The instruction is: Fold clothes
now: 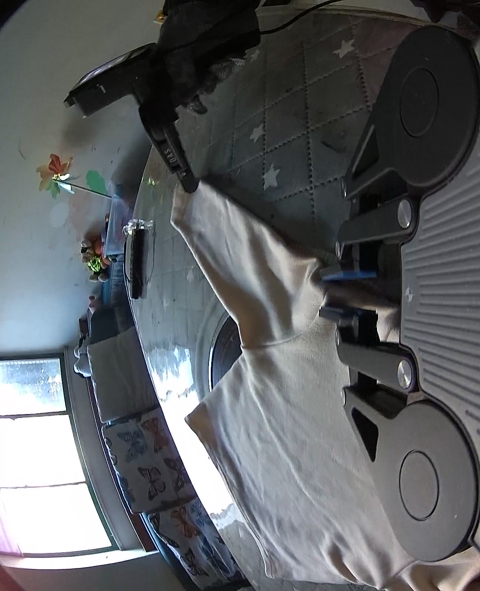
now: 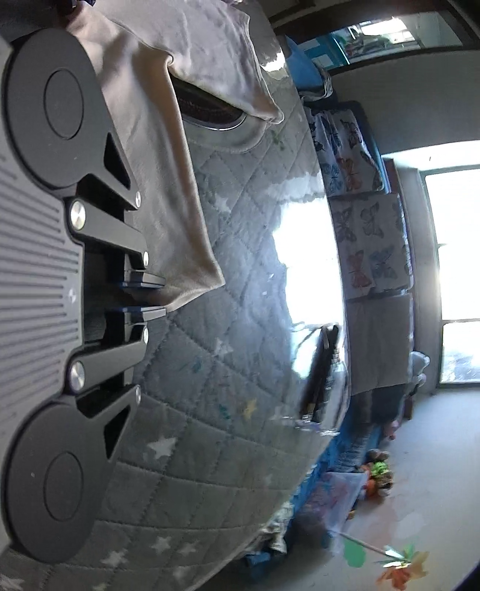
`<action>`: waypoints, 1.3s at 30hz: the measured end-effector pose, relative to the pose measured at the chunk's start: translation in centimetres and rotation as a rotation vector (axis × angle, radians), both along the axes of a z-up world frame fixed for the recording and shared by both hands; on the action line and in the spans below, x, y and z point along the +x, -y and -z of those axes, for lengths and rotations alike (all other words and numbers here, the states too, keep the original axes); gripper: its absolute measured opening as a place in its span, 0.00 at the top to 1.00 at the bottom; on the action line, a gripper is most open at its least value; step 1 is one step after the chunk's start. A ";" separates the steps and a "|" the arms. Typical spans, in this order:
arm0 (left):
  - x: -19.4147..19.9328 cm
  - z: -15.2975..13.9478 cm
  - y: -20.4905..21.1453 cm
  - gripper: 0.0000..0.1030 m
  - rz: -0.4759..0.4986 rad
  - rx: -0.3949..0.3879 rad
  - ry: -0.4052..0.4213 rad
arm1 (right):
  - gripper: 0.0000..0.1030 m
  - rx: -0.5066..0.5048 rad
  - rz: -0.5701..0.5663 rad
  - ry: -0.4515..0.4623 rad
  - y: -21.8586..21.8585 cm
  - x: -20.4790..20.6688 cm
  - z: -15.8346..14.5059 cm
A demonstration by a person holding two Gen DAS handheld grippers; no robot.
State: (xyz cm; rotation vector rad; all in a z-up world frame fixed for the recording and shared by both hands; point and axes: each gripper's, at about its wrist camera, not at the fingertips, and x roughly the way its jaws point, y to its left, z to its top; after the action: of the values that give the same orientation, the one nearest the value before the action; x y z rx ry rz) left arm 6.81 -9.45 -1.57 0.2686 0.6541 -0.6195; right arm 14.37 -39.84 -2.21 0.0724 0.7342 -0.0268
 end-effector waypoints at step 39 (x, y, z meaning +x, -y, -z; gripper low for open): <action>-2.8 -1.6 -23.1 0.56 -0.772 0.016 0.029 | 0.44 -0.063 -0.633 -0.002 -21.3 -0.7 -2.9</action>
State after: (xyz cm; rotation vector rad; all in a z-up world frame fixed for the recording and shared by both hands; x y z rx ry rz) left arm 4.04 13.63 0.07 0.0248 0.6737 0.1293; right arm 13.72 -18.53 0.69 -0.2227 0.7311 0.5538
